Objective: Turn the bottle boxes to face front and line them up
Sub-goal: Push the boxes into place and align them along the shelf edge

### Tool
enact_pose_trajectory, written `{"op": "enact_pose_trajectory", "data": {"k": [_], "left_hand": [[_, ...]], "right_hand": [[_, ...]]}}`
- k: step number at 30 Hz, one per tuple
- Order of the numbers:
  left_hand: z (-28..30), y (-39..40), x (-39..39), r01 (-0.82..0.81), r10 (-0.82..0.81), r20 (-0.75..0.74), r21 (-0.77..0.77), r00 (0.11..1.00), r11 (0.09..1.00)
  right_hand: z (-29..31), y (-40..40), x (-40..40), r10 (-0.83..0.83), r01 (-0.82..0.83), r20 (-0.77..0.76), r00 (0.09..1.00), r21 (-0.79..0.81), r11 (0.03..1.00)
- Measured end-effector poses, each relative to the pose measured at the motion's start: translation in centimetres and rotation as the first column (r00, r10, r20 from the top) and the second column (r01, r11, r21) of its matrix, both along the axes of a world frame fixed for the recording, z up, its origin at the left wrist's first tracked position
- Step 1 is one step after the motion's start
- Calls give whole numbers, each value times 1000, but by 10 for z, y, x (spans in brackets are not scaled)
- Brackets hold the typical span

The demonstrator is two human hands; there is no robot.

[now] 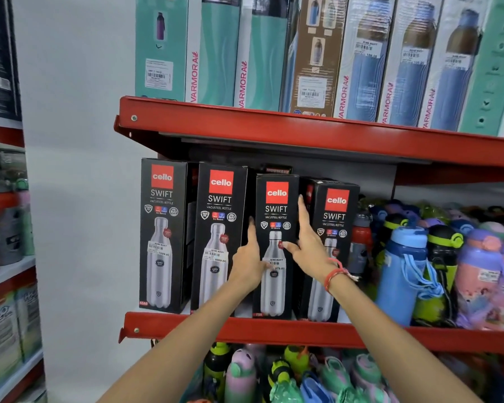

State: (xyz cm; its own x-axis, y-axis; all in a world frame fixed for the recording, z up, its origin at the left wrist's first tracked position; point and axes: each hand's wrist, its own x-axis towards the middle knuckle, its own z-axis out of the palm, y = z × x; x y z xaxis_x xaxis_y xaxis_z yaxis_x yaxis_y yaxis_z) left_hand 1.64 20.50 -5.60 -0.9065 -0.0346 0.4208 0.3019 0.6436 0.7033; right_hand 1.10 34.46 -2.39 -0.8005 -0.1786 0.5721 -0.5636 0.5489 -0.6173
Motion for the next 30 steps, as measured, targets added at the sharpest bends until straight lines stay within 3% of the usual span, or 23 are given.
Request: {"op": "enact_pose_trajectory", "data": {"k": [9,14,17,24,27,30], "left_hand": [[7,-8,1,9,-12,-60,-55,998,998],[13,-13,7,11,-27,-154,-103,988,995],[15,-23,15,89,-95,-211,-34,973,995],[3,-90,39,141,-73,-388,150,919,979],[-5,-126,44,61,79,-512,252,856,966],[-13,-160,41,-109,239,-572,252,784,962]], "right_hand": [[-12,-12,2,-112,108,-59,992,-65,992],[-23,-18,7,-244,256,-133,961,77,964],[-19,-30,12,-364,390,-185,913,127,912],[0,-63,32,-483,507,-305,821,0,862],[-3,-97,41,-396,395,-455,798,-103,913],[-15,-143,48,-107,56,-362,926,-148,987]]}}
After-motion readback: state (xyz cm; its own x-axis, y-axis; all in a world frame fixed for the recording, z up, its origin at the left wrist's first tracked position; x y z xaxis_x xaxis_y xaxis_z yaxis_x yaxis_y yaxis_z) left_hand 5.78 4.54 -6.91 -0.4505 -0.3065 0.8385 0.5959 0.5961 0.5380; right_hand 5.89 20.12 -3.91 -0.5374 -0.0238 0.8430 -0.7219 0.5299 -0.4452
